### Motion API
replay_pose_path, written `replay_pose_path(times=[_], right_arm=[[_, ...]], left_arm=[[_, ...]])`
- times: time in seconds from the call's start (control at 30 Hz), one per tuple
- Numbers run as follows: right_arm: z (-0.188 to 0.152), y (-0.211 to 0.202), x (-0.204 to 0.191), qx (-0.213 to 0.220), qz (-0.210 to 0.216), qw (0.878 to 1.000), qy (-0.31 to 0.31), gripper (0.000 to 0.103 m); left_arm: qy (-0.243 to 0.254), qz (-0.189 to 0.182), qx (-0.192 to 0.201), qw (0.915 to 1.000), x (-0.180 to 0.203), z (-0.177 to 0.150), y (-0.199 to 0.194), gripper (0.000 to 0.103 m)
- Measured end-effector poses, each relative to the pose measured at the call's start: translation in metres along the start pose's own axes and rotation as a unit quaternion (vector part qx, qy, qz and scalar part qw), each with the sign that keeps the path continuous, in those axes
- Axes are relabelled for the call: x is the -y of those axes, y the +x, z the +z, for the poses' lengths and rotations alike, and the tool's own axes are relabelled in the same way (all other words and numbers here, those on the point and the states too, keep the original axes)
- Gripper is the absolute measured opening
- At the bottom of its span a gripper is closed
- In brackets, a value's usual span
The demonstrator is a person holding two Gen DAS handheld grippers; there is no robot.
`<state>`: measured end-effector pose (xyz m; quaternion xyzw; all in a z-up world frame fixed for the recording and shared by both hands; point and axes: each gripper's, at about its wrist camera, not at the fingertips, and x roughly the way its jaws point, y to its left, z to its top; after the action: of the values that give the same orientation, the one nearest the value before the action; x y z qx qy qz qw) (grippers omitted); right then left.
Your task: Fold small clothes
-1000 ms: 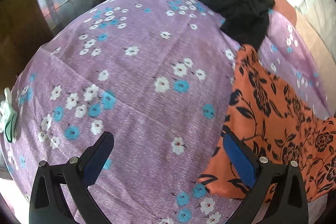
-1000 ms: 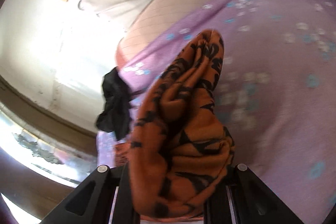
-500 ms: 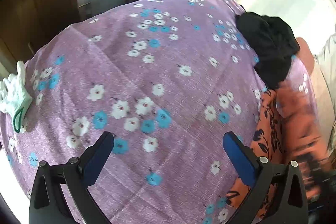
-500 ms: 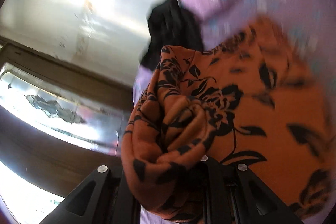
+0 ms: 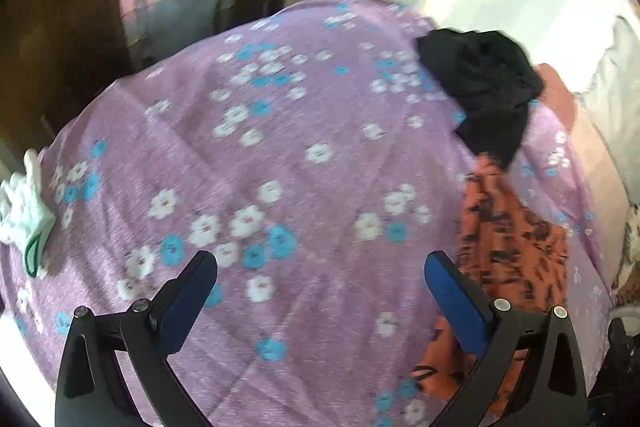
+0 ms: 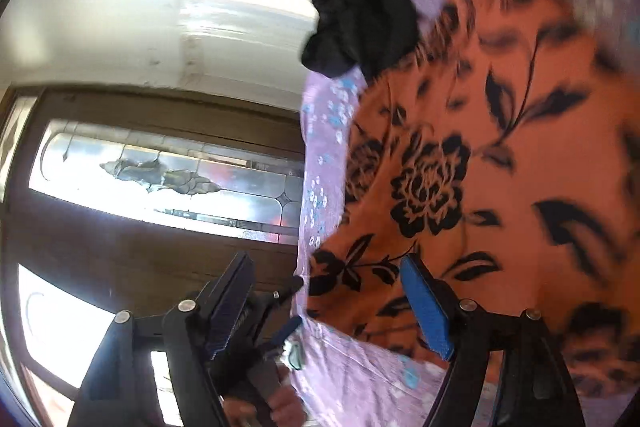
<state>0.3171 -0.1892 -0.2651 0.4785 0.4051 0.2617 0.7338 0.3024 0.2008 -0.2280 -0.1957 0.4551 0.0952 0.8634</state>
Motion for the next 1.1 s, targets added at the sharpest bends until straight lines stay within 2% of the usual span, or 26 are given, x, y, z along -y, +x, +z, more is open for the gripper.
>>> replay_pose_path(times=[0.07,0.13,0.23,0.27,0.3,0.33,0.4,0.43,0.5,0.53,0.6,0.77,0.8,0.83,0.9,1.0,1.1], right_arm=[[0.011,-0.012,0.002,0.021,-0.028,0.999,-0.018,0.077],[0.016,-0.027,0.014,0.037,-0.061,0.997,-0.022,0.068],[0.022,-0.03,0.047,0.023,-0.114,0.993,0.0,0.057],[0.027,-0.021,0.05,0.011,-0.129,0.992,0.002,0.041],[0.027,-0.016,0.063,-0.004,-0.16,0.987,0.003,0.019],[0.029,-0.017,0.069,-0.004,-0.166,0.986,0.007,0.004],[0.034,-0.02,0.077,-0.01,-0.15,0.988,0.025,0.002],[0.041,-0.021,0.076,-0.014,-0.149,0.988,0.031,0.002],[0.052,-0.023,0.065,-0.006,-0.163,0.987,0.009,0.004],[0.063,-0.021,0.053,0.005,-0.175,0.984,-0.019,0.009],[0.082,-0.016,0.037,0.022,-0.185,0.982,-0.043,0.01],[0.129,0.01,0.018,0.053,-0.217,0.974,-0.044,0.01],[0.138,0.027,0.02,0.056,-0.235,0.969,-0.046,0.01],[0.15,0.041,0.033,0.048,-0.27,0.961,-0.041,0.01],[0.161,0.06,0.064,0.011,-0.323,0.946,-0.029,0.007],[0.166,0.058,0.077,0.021,-0.295,0.955,-0.002,0.003],[0.168,0.056,0.059,0.025,-0.294,0.955,-0.011,0.01]], left_arm=[[0.022,-0.022,0.021,0.9993,0.016,-0.002,-0.009,0.103],[0.055,-0.04,0.029,0.9973,0.034,-0.007,-0.013,0.103],[0.111,-0.027,0.013,0.9934,0.063,-0.02,-0.003,0.103],[0.128,-0.017,0.005,0.9916,0.069,-0.025,0.003,0.103],[0.158,0.01,-0.011,0.9873,0.079,-0.031,0.014,0.103],[0.176,0.03,-0.02,0.9837,0.083,-0.036,0.021,0.103],[0.219,0.093,-0.045,0.9702,0.09,-0.046,0.044,0.103],[0.225,0.105,-0.053,0.9672,0.089,-0.048,0.051,0.103],[0.218,0.097,-0.06,0.9693,0.086,-0.047,0.052,0.103],[0.212,0.089,-0.061,0.9712,0.084,-0.046,0.049,0.103],[0.213,0.088,-0.059,0.9714,0.083,-0.046,0.049,0.103],[0.22,0.101,-0.065,0.968,0.087,-0.047,0.059,0.103],[0.22,0.103,-0.067,0.9677,0.088,-0.046,0.061,0.103],[0.221,0.104,-0.067,0.9675,0.089,-0.046,0.061,0.103],[0.221,0.101,-0.068,0.9677,0.09,-0.045,0.064,0.103],[0.227,0.102,-0.07,0.966,0.091,-0.044,0.067,0.103],[0.231,0.105,-0.071,0.9647,0.091,-0.044,0.069,0.103]])
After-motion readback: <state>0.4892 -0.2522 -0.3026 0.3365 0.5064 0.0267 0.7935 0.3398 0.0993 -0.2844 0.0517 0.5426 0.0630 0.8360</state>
